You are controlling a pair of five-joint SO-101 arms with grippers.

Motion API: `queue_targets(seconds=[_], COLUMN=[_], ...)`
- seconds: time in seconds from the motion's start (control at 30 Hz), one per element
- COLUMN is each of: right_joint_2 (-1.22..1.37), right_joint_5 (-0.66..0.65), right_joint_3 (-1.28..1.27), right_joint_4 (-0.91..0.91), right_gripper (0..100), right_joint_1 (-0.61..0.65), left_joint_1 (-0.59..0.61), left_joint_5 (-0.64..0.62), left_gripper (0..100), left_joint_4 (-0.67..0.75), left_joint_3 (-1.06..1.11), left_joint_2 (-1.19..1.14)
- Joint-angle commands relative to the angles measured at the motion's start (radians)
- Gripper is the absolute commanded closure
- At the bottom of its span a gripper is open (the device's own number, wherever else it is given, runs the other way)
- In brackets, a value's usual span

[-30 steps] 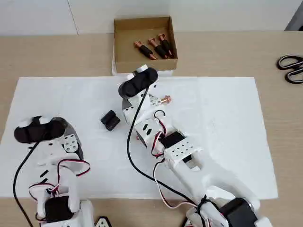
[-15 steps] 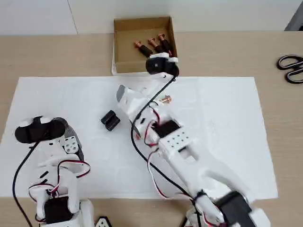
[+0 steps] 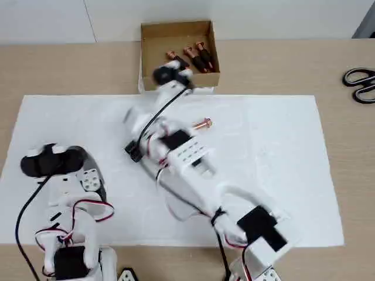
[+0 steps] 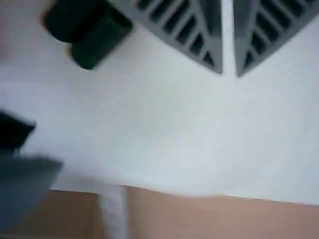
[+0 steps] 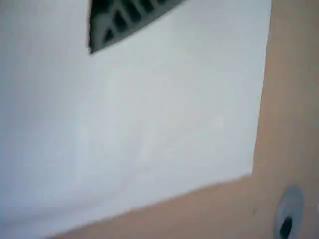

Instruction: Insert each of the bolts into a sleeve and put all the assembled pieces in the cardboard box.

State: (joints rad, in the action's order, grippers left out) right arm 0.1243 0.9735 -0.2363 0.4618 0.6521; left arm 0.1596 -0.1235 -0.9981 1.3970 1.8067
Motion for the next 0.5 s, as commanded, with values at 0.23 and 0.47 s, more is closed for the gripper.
queue_targets(seconds=[0.23,0.47], right_joint_2=[-0.041,-0.174], right_joint_5=[-0.439,-0.779], right_joint_3=[0.092,0.086], right_joint_4=[0.245,0.409], right_gripper=[86.4,86.3], right_joint_1=[-0.196,-0.214], left_joint_1=[-0.189,-0.189], left_joint_5=[0.006,0.058], left_gripper=[99,99], left_joint_4=[0.014,0.092], left_joint_3=[-0.048,-0.007], left_joint_2=[0.005,0.005])
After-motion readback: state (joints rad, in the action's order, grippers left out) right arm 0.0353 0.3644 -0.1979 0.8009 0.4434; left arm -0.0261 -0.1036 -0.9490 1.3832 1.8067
